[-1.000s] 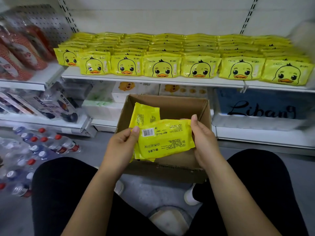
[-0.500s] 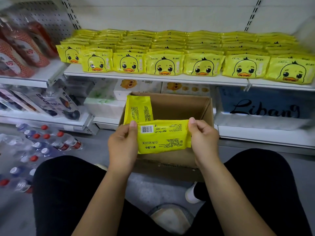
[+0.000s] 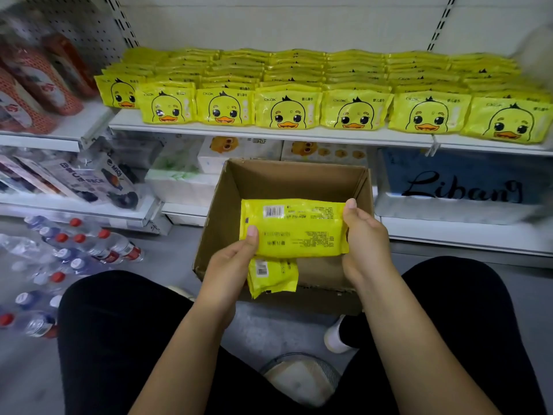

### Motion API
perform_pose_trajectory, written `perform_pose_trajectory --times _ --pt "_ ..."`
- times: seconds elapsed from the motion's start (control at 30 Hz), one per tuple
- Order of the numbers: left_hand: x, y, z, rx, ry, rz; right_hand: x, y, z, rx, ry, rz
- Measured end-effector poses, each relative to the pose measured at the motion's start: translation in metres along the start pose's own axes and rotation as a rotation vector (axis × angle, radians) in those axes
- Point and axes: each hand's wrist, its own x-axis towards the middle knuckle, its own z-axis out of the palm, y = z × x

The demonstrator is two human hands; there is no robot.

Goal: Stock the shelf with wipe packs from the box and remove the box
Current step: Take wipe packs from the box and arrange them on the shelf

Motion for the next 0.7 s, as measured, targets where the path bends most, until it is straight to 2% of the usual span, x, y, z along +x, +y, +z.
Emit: perform_pose_trajectory --times 0.13,0.37,0.5,0.63,0.7 --pt "-0.003 -0.009 0.005 0.085 0.069 0.023 0.000 -0.001 0.000 0.102 -0.007 0.060" --pt "0.004 0.006 0.009 -0.018 0.170 -0.023 -0.005 -0.001 0.002 0.155 -0.114 0.134" --pt "0.004 0.003 0.003 -0.053 0.155 0.030 -0.003 -0.001 0.001 0.169 -0.133 0.141" --pt "0.006 0.007 0.004 -0.287 0.229 0.026 -0.006 0.002 0.006 0.301 -0.214 0.177" --pt "0.007 0.012 0.006 -0.388 0.281 0.031 -0.010 0.012 0.012 0.285 -0.256 0.174"
